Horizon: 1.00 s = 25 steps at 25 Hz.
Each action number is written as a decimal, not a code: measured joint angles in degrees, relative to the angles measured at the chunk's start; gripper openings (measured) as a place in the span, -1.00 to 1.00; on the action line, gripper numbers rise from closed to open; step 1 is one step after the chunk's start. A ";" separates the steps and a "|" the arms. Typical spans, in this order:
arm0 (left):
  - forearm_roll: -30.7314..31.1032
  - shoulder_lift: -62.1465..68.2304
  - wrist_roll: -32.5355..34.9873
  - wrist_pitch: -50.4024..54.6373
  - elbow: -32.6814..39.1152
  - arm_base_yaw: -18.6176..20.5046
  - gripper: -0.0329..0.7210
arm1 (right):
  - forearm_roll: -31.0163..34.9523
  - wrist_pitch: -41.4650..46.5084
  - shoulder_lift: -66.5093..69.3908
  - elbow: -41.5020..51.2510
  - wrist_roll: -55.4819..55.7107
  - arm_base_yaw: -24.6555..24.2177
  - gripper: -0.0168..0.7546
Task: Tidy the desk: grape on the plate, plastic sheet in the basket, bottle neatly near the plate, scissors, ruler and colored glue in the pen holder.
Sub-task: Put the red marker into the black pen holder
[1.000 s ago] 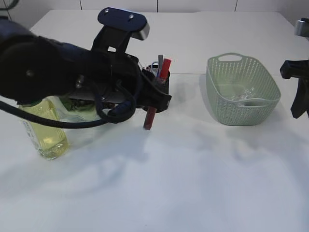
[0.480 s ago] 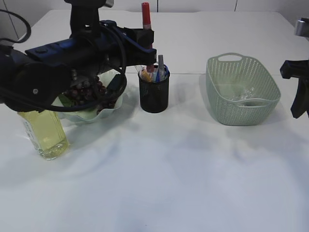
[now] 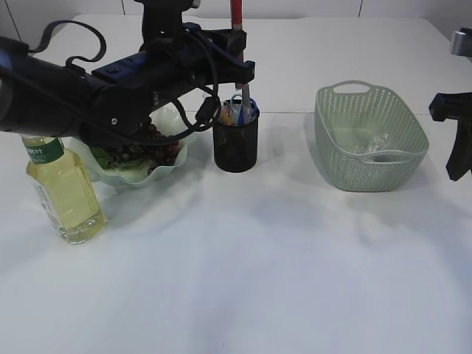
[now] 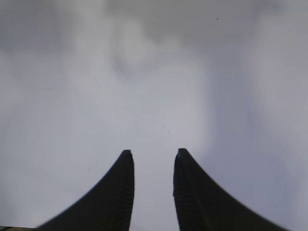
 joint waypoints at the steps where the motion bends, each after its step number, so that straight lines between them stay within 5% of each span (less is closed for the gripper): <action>1: 0.00 0.90 0.16 0.00 -1.03 0.50 -0.63 | -0.11 0.00 0.00 0.00 0.00 0.00 -0.33; 25: -0.92 12.89 0.41 1.48 -9.51 2.35 -0.57 | -0.79 0.00 0.00 0.00 0.00 0.00 -0.33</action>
